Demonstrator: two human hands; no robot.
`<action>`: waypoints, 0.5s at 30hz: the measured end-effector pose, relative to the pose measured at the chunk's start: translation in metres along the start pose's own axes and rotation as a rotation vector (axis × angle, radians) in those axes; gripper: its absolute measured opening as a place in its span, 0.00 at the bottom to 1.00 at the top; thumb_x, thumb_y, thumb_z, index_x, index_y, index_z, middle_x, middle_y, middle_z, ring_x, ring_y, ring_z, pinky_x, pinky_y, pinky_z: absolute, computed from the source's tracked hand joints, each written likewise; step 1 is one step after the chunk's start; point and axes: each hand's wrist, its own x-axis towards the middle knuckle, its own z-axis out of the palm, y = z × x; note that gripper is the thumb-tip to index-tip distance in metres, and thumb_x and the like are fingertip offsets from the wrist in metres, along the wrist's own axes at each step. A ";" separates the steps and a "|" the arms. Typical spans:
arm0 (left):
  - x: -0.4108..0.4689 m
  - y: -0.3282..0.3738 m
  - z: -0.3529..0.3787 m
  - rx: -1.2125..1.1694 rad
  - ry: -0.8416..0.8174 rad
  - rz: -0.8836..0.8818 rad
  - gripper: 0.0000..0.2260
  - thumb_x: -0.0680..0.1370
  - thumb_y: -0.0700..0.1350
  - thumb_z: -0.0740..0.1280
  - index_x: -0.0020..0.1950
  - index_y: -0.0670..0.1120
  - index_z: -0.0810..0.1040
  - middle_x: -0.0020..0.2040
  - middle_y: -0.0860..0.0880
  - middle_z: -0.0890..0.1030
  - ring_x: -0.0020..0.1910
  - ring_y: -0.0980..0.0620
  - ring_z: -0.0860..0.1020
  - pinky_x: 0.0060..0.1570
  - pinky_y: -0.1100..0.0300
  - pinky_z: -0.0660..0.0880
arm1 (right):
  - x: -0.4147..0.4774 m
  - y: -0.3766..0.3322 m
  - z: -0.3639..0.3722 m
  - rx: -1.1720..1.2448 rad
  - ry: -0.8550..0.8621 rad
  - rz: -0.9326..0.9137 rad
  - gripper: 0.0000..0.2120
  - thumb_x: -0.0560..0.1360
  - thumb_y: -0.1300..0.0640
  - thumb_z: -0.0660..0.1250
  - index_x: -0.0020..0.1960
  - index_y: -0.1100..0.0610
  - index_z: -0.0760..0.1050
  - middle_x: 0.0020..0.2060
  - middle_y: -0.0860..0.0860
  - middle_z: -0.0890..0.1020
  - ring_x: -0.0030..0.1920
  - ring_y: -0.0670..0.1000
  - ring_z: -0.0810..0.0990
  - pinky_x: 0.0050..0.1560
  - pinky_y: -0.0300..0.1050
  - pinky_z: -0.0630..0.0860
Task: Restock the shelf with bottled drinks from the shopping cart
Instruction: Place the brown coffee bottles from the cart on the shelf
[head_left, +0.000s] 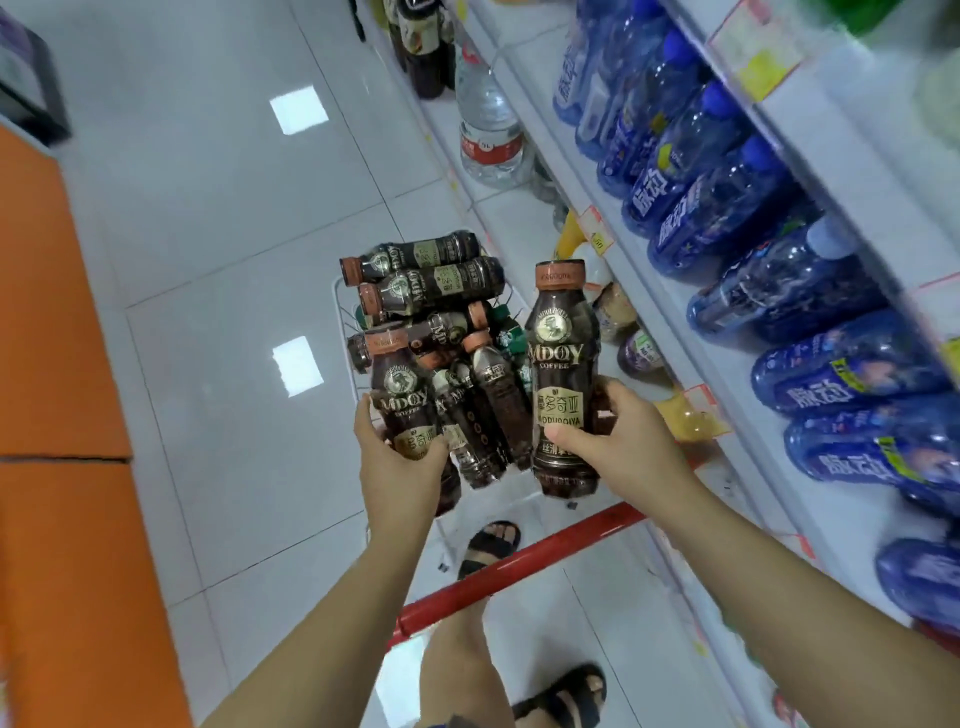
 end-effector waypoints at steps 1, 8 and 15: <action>-0.014 0.014 -0.005 -0.041 -0.007 0.070 0.38 0.71 0.45 0.72 0.72 0.62 0.53 0.58 0.50 0.76 0.51 0.50 0.79 0.52 0.51 0.79 | -0.011 -0.011 -0.012 0.011 0.023 -0.033 0.18 0.67 0.51 0.73 0.54 0.43 0.72 0.46 0.37 0.79 0.48 0.37 0.76 0.43 0.34 0.71; -0.133 0.154 -0.005 -0.306 -0.177 0.735 0.38 0.68 0.47 0.75 0.64 0.74 0.57 0.57 0.77 0.69 0.58 0.73 0.70 0.52 0.78 0.69 | -0.117 -0.093 -0.118 0.103 0.278 -0.346 0.21 0.65 0.59 0.75 0.50 0.41 0.72 0.46 0.43 0.82 0.48 0.44 0.81 0.51 0.44 0.78; -0.272 0.250 0.008 -0.495 -0.369 1.299 0.38 0.69 0.44 0.75 0.69 0.66 0.58 0.62 0.78 0.65 0.62 0.76 0.66 0.53 0.82 0.63 | -0.271 -0.138 -0.229 0.063 0.654 -0.685 0.24 0.63 0.57 0.74 0.51 0.36 0.70 0.47 0.35 0.81 0.49 0.41 0.81 0.50 0.37 0.76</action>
